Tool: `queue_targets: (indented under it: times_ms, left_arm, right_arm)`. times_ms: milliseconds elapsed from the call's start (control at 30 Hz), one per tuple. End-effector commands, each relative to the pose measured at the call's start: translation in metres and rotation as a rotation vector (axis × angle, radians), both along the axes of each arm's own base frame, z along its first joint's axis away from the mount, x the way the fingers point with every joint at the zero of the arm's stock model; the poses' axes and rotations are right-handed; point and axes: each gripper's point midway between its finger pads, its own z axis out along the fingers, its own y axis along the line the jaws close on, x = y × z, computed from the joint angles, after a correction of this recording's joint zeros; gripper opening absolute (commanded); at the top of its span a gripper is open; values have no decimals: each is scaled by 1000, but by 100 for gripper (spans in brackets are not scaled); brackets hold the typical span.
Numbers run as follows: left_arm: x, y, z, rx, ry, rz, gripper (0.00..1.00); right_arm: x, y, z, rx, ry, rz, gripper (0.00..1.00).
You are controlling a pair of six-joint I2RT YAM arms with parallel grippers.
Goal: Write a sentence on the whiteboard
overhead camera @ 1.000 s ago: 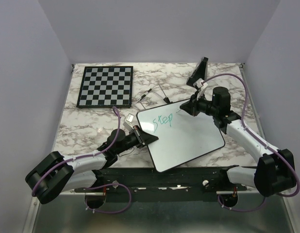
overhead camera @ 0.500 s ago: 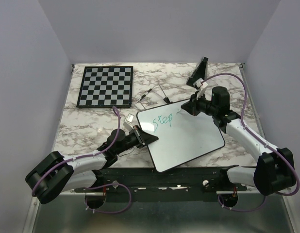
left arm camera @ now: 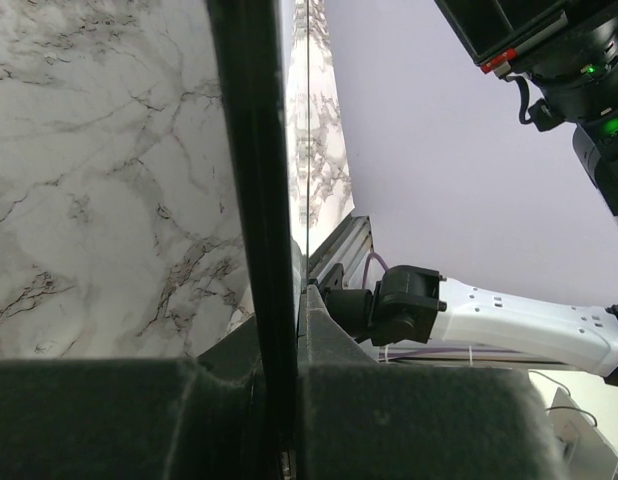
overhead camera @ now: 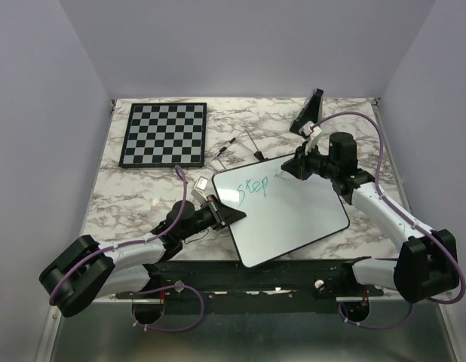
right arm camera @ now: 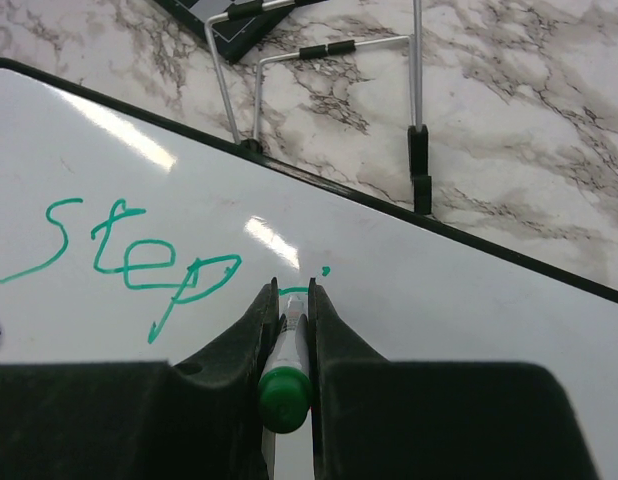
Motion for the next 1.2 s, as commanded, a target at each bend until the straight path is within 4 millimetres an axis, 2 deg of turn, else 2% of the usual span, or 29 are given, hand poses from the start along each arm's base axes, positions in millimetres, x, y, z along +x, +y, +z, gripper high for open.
queue_targets:
  times_ms: [0,633,733,867,967,1167]
  left_arm:
    - [1,2,3,27,-94,1,0]
    - [1,2,3,27,-96,1,0]
    - [1,2,2,29,-94,1,0]
    - [1,1,2,28,-92,-2,0]
    - [1,1,2,29,-94,-2,0]
    - [0,3,3,27,-96,2,0]
  right_arm:
    - [-16,9,1,-13,33,119,1]
    - [-45,8,-10,-50,82,215,0]
    - [-34,2,-11,-76,70,158,1]
    - [-7,-9,-5,-115,17,34,0]
    - [5,-11,1,-107,-5,-7,0]
    - [12,-6,11,-85,-28,-4,1]
